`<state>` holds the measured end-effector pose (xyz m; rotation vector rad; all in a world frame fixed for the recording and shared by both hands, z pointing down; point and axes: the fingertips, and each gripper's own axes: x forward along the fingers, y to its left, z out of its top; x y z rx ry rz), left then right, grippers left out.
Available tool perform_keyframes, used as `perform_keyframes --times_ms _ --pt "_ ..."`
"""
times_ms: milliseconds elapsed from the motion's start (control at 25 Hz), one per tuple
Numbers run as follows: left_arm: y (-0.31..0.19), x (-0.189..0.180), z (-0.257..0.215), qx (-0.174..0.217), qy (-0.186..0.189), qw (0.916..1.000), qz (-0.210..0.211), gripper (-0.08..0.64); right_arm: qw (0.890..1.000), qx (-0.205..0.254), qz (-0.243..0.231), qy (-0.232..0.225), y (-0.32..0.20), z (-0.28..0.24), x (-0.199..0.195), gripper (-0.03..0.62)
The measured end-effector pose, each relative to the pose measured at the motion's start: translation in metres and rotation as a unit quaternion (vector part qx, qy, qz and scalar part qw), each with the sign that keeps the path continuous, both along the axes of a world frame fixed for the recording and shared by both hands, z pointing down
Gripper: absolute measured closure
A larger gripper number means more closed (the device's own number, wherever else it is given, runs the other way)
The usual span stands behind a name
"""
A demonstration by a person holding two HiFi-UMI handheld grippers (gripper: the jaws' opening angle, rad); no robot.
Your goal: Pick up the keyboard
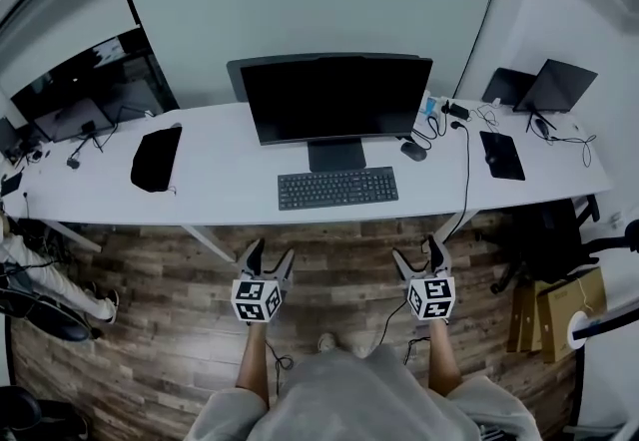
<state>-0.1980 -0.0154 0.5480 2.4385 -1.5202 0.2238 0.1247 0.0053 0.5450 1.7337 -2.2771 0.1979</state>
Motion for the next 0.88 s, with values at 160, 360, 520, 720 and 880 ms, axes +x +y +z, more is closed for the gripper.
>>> perform_keyframes --times_ms 160,360,520,720,880 --pt "-0.03 -0.001 0.005 -0.003 -0.001 0.9999 0.012 0.249 1.0 0.0 0.013 0.002 -0.024 0.003 0.001 0.187" --pt "-0.049 0.002 0.011 -0.009 -0.001 0.9997 0.023 0.249 1.0 -0.008 0.021 0.004 -0.037 0.008 0.002 0.189" --pt "-0.057 0.004 0.013 -0.013 -0.003 0.9995 0.027 0.249 1.0 -0.013 0.021 0.005 -0.043 0.011 0.003 0.189" --pt "-0.063 0.008 0.023 -0.019 -0.003 0.9994 0.028 0.249 1.0 -0.018 0.019 0.004 -0.047 0.02 0.006 0.189" --pt "-0.072 0.013 0.029 -0.024 -0.005 0.9993 0.028 0.249 1.0 -0.023 0.016 0.003 -0.058 0.027 0.01 0.189"
